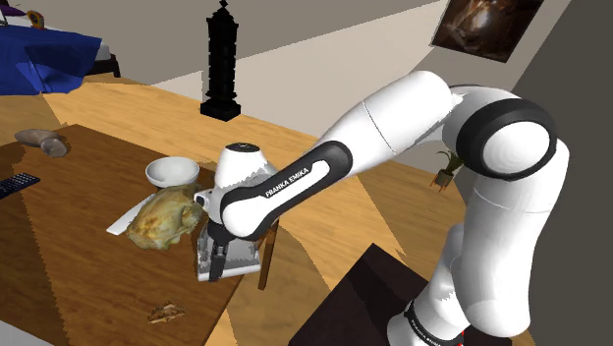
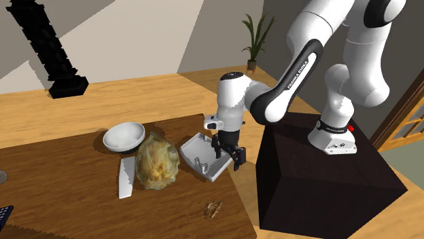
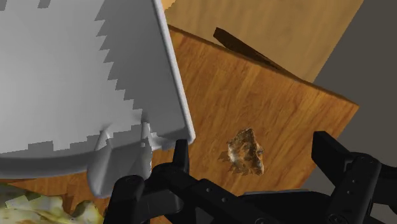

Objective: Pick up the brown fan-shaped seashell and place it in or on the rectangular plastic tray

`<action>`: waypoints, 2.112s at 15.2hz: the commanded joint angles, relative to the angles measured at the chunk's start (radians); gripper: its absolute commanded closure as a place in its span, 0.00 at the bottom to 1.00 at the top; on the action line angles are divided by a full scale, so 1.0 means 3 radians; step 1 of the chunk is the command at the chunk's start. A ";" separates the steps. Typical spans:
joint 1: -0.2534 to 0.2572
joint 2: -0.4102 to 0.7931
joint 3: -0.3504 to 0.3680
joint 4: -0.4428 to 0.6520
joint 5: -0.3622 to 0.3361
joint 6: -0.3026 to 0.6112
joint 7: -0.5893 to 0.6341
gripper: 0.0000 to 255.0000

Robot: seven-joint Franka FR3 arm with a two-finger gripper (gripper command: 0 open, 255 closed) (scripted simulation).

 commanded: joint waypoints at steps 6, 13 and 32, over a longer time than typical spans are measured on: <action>0.0214 0.0757 0.0129 0.0582 -0.0147 0.0221 -0.0135 0.00; 0.0352 0.1202 0.0157 0.0913 -0.0240 0.0353 -0.0183 0.00; 0.0385 0.1388 0.0147 0.0977 -0.0251 0.0476 -0.0183 1.00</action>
